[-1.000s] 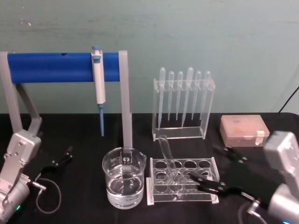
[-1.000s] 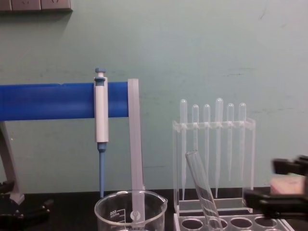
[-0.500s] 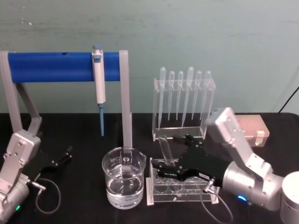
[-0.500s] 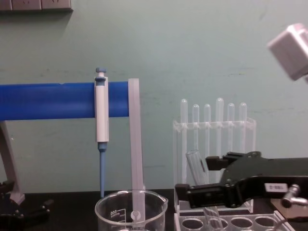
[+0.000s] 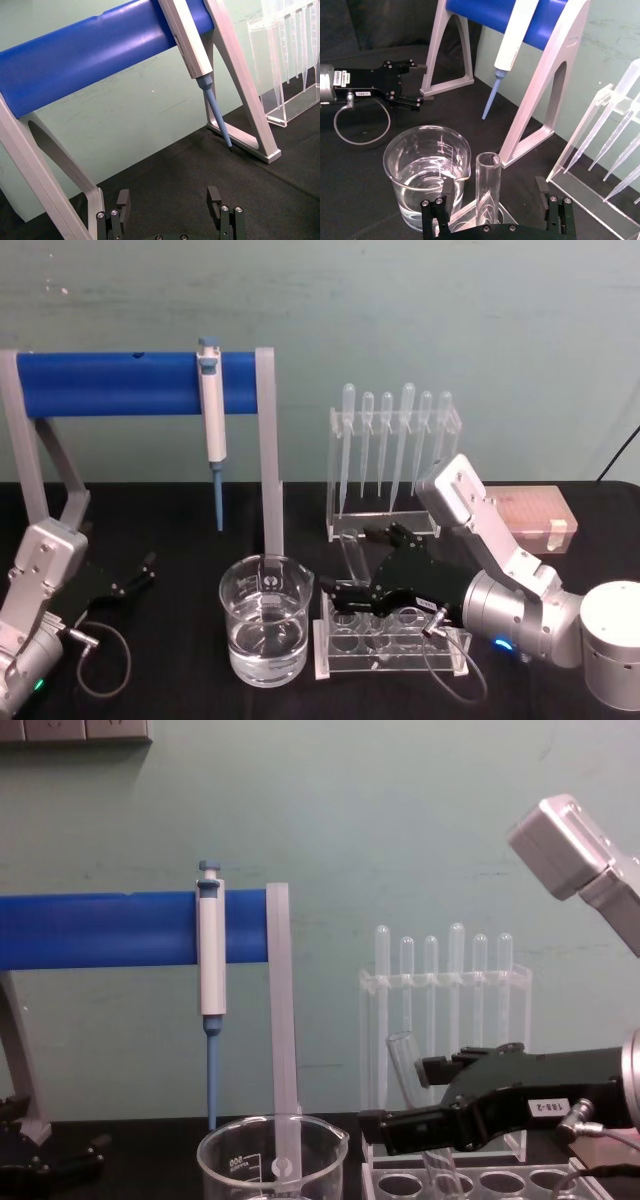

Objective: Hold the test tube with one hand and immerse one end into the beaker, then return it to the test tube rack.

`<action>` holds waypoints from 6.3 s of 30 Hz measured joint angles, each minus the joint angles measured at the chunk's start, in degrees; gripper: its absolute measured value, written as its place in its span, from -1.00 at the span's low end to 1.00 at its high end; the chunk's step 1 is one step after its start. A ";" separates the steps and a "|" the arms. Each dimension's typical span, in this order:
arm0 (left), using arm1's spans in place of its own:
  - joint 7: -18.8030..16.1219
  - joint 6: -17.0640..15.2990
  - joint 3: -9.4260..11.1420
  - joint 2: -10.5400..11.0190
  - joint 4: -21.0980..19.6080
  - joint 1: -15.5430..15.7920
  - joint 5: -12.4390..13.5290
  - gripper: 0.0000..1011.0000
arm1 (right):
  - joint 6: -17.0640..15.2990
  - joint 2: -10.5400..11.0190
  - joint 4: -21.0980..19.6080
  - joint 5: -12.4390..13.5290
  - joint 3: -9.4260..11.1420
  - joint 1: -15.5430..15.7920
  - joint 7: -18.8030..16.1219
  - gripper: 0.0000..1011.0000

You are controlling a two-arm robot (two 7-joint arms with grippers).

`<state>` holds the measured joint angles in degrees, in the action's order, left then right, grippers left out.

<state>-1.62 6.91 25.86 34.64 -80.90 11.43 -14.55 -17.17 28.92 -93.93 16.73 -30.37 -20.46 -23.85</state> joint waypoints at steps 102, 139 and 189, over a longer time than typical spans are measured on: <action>0.00 0.00 0.00 0.00 0.00 0.00 0.00 0.98 | 1.84 0.93 -13.81 12.27 12.66 8.32 2.82 -0.55; 0.00 0.00 0.00 0.00 0.00 0.00 0.00 0.98 | 0.38 -4.21 -9.16 10.09 1.95 -3.52 2.12 -0.55; 0.00 0.00 0.00 0.00 0.00 0.00 0.00 0.98 | 11.12 -13.05 8.95 2.14 -2.78 -2.36 -0.77 -0.55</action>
<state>-1.62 6.91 25.86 34.65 -80.90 11.43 -14.55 -6.05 15.86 -84.98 18.87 -33.15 -22.82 -24.62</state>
